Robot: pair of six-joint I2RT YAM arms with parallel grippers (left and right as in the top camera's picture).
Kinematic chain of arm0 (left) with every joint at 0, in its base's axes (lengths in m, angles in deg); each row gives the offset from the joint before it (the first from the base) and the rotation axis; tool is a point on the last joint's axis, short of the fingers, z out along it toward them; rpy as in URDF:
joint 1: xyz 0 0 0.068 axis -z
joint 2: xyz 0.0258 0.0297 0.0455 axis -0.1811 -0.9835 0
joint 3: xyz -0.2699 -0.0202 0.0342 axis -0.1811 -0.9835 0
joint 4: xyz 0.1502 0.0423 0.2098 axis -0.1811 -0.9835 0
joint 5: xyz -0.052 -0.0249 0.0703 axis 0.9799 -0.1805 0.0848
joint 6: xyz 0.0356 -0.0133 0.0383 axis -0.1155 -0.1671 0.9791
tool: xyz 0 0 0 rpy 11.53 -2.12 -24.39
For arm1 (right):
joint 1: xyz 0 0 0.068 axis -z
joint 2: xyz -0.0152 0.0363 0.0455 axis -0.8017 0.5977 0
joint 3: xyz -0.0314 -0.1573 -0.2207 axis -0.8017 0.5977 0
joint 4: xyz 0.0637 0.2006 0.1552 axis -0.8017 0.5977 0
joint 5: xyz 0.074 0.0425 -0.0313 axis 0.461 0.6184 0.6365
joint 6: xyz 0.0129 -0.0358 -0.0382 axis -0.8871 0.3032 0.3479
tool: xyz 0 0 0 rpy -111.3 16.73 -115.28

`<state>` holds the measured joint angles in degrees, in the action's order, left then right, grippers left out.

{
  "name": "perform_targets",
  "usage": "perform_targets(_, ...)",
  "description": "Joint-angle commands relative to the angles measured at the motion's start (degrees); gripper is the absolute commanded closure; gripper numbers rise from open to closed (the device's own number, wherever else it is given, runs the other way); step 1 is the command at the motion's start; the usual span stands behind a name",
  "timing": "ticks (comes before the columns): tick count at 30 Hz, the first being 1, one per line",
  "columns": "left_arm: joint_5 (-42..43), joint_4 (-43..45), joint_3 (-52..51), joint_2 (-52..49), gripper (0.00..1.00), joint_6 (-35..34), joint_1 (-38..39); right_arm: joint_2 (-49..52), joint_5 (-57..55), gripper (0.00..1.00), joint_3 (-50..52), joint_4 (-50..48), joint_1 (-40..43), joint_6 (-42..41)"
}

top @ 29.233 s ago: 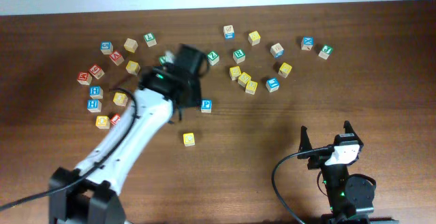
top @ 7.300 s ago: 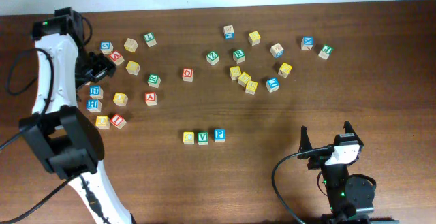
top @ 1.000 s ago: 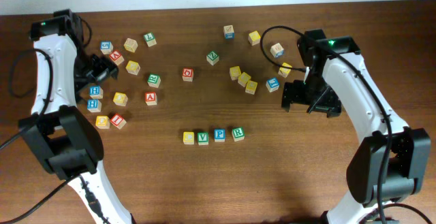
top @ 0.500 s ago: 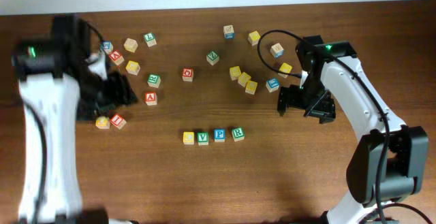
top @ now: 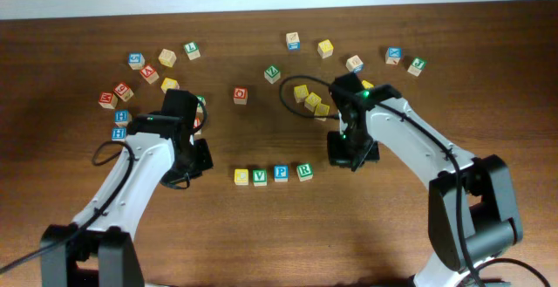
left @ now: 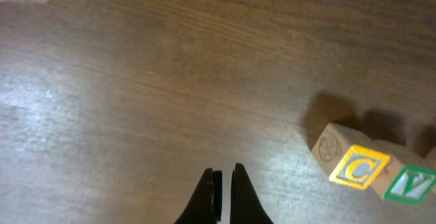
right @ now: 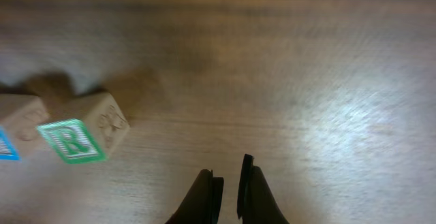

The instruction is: Spell out CVPR

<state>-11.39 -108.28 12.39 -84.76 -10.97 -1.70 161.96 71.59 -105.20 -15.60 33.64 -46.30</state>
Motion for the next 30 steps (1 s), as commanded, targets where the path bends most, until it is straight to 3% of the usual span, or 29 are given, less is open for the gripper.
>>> perform_targets(1, 0.44, 2.58, -0.44, -5.03, 1.00, -0.94, 0.13, 0.13, 8.00, 0.96, 5.03, -7.19, -1.16, -0.46)
perform_targets(6, 5.03, 6.27, -0.44, -9.14, 1.00, -0.94, 0.42, 0.13, 7.93, 0.96, 8.33, -15.04, -3.50, -2.27)
perform_targets(14, 5.01, 7.76, -0.44, -14.95, 1.00, -0.94, 5.88, 0.15, 8.11, 0.96, 9.57, -17.05, -5.75, -6.34)
perform_targets(25, 8.87, 8.72, -0.44, -15.69, 1.00, -0.92, 6.32, 0.22, 8.55, 0.96, 9.60, -19.56, -8.52, -6.47)
perform_targets(30, 8.90, 8.74, -0.44, -15.69, 1.00, -0.94, 8.20, 0.22, 8.35, 0.96, 9.60, -21.66, -10.05, -2.80)
